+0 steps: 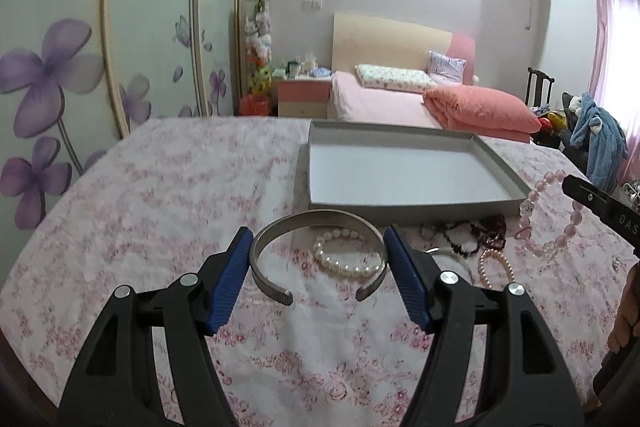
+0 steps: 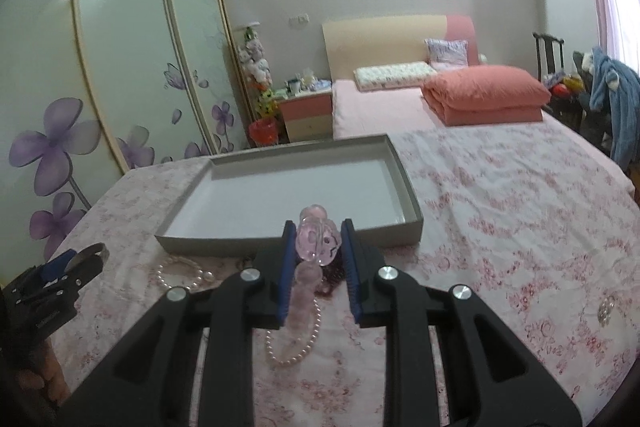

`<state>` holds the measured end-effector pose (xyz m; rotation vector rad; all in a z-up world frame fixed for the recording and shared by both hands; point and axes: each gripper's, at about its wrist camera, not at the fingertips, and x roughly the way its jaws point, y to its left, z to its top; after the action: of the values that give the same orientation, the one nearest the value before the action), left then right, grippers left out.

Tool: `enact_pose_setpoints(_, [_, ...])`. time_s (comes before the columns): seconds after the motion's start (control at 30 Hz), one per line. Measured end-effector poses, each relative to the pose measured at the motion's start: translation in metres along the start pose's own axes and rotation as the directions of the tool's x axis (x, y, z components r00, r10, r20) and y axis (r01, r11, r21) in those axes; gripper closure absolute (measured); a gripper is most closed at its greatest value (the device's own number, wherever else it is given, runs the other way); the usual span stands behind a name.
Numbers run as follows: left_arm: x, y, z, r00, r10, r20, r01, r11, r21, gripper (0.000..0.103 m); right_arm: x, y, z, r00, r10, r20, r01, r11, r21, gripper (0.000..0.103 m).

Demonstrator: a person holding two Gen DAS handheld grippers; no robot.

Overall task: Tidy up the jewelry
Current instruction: 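Carry the pink bracelet and silver cuff into the gray tray and open both tools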

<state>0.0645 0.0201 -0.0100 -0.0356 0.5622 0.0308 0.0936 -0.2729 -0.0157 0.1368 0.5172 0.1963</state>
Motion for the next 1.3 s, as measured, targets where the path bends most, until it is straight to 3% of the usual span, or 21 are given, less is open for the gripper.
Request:
enact_pose_setpoints(0.33, [-0.003,-0.011,0.021,0.997,-0.027,0.073,0.023,0.998,0.051,0.036,-0.013,0.013,0.018,0.995,-0.017,0.098,0.02,0.999,-0.033,0.08])
enact_pose_setpoints(0.63, [0.025,-0.028,0.06,0.991,-0.047,0.125,0.037,0.996,0.083,0.036,0.011,0.01,0.051,0.989,-0.045,0.139,0.048,0.999,-0.024,0.08])
enact_pose_setpoints(1.03, [0.107,-0.043,0.071,0.999,-0.042,0.032,0.039,0.996,0.074,0.035,0.101,-0.003,0.07,0.998,-0.054,0.039,0.053,0.998,0.023,0.08])
enact_pose_setpoints(1.3, [0.153,-0.054,0.061,0.996,-0.039,-0.083,0.046,0.996,0.08,0.035,0.156,-0.017,0.056,0.993,-0.035,-0.11,0.042,0.997,0.062,0.08])
